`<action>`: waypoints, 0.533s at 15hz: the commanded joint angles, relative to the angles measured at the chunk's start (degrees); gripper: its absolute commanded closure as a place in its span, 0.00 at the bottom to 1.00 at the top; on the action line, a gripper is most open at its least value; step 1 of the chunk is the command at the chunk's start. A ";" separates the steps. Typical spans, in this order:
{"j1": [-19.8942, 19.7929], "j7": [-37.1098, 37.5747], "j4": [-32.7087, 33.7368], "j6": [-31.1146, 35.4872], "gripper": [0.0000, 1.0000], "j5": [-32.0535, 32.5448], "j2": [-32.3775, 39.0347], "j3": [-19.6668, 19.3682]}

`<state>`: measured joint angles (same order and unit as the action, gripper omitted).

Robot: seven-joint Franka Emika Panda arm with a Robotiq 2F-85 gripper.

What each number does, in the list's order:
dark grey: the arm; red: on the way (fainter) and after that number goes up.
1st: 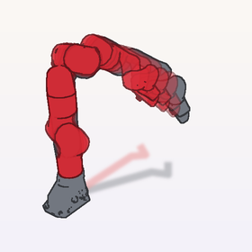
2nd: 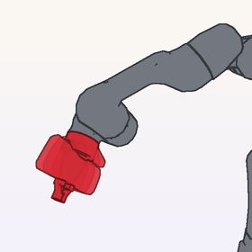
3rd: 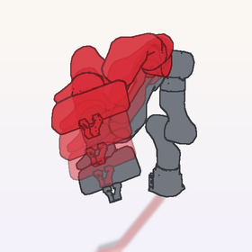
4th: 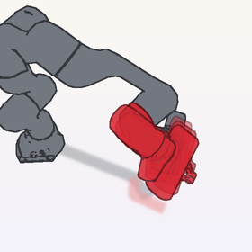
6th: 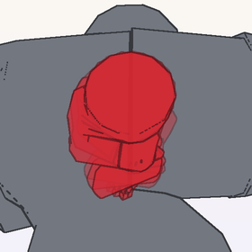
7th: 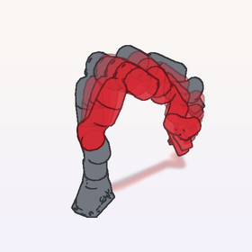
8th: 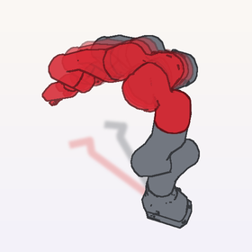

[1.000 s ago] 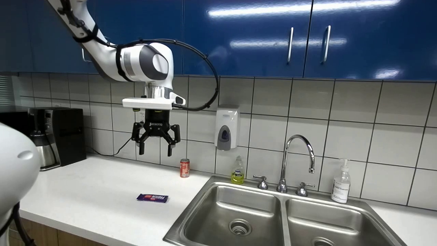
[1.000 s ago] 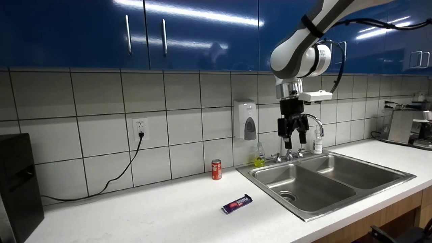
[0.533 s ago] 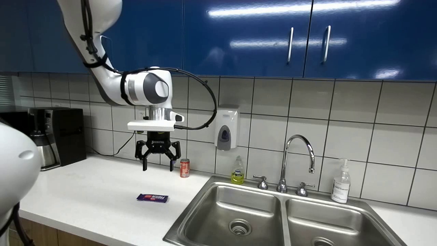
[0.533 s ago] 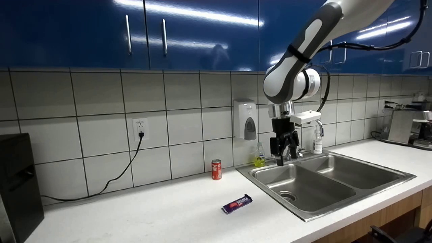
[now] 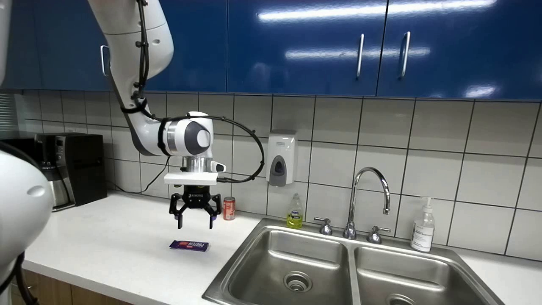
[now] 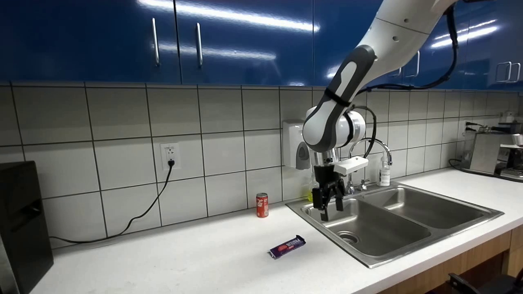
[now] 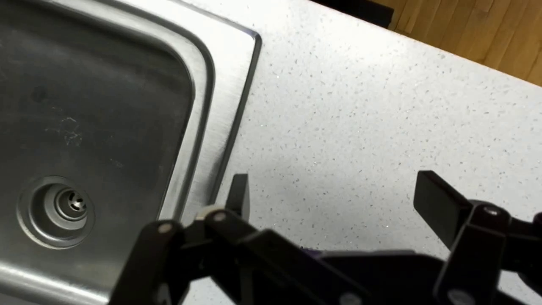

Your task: Put the chocolate bar inside the sink on the left

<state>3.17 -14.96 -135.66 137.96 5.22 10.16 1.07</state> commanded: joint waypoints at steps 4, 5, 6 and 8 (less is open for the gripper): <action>0.93 1.21 6.34 1.12 0.00 1.76 7.76 2.02; 1.10 1.31 7.01 1.21 0.00 1.83 8.50 2.22; 1.30 1.34 7.63 1.21 0.00 1.98 9.14 2.27; 1.79 1.65 8.89 1.41 0.00 2.46 10.49 2.22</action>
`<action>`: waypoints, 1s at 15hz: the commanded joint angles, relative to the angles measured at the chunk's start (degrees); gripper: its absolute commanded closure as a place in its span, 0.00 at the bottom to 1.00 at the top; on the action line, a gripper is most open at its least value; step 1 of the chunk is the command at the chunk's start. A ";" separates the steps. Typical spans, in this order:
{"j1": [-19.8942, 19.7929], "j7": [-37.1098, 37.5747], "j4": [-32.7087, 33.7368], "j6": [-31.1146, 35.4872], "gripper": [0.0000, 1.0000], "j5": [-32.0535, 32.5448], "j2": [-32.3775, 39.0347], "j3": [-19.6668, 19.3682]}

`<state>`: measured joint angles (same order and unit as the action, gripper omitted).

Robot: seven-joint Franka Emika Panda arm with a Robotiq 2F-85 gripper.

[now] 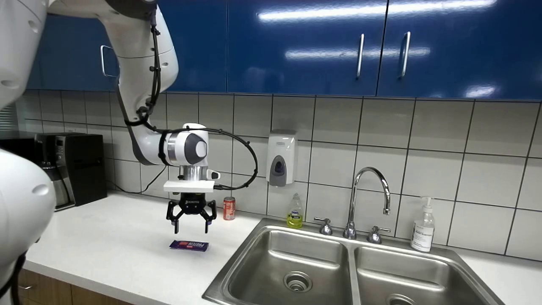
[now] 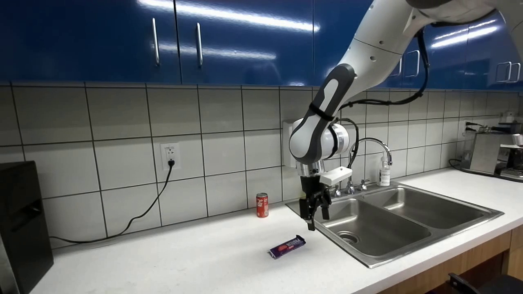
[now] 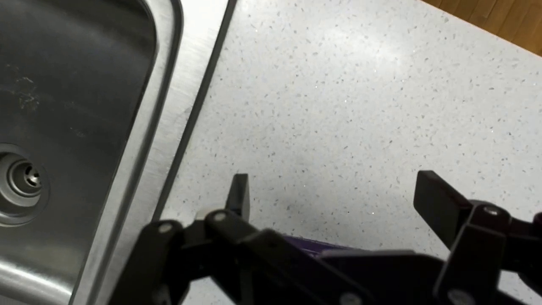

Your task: Put the chocolate bar inside the sink on the left

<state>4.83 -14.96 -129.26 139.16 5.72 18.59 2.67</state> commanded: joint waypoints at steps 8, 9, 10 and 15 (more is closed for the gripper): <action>-0.32 0.32 3.25 -0.15 0.00 1.28 2.94 1.32; -0.32 0.32 3.28 -0.15 0.00 1.28 2.94 1.32; -0.32 0.32 3.29 -0.15 0.00 1.28 2.94 1.32; -0.40 0.55 3.75 -0.10 0.00 1.26 3.42 1.15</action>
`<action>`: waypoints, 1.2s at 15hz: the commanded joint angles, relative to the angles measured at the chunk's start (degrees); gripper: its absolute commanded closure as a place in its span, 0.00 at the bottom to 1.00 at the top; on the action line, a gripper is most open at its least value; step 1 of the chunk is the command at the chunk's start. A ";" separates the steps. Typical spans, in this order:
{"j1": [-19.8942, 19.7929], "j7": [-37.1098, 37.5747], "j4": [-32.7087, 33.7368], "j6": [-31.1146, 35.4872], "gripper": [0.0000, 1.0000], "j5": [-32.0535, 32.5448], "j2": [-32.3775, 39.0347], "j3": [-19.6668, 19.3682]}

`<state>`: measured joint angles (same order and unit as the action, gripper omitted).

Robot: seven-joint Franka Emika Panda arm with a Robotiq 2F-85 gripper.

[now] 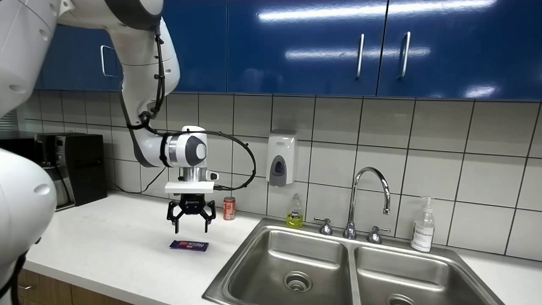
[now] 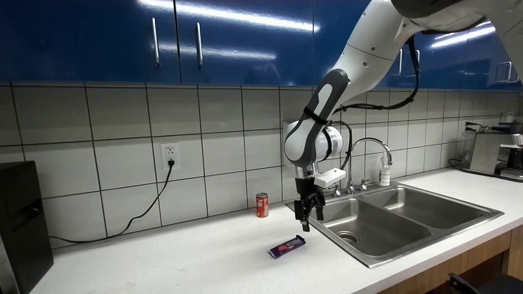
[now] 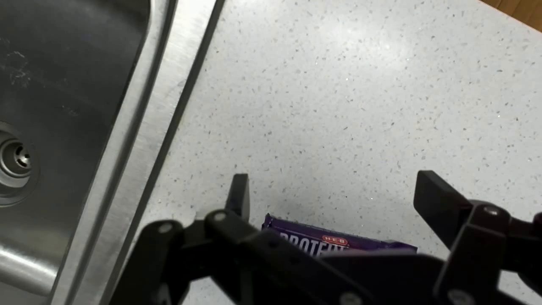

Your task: Put the chocolate bar inside the sink on the left

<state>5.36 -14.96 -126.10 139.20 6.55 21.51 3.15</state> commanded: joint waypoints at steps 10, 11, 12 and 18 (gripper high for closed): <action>0.74 3.85 7.13 -0.13 0.00 1.58 7.24 0.22; 1.16 4.32 7.87 -0.20 0.00 1.84 7.88 0.11; 1.58 4.60 8.71 -0.33 0.00 2.05 8.67 0.10; 3.52 6.53 12.55 -0.85 0.00 3.05 11.90 -0.23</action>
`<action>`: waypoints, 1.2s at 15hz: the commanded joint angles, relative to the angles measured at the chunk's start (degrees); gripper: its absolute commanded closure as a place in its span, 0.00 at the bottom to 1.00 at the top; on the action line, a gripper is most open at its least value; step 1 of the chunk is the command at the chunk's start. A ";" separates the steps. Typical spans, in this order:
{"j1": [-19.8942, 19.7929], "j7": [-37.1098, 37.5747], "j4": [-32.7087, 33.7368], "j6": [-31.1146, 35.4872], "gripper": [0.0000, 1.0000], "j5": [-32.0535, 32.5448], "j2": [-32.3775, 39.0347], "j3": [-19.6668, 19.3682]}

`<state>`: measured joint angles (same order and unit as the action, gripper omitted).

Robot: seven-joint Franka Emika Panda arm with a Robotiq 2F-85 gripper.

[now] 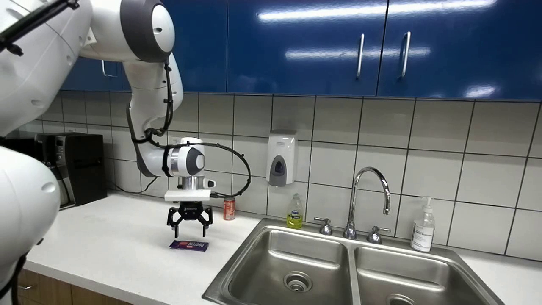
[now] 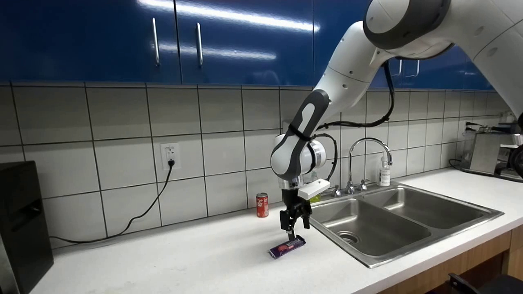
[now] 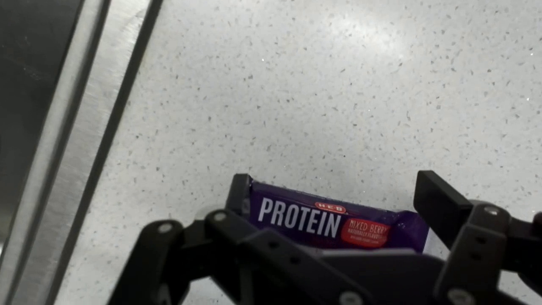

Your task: Put the chocolate bar inside the sink on the left

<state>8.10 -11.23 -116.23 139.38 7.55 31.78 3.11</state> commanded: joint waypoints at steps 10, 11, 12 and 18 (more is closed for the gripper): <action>-0.04 1.92 2.26 -0.26 0.00 1.44 1.78 0.67; -0.10 1.80 2.25 -0.22 0.00 1.37 1.80 0.75; -0.08 1.96 2.24 -0.18 0.00 1.31 1.81 0.75; -1.03 4.93 1.93 1.70 0.00 -2.54 1.63 1.38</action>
<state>8.65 -8.35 -114.16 139.79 7.24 33.69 3.10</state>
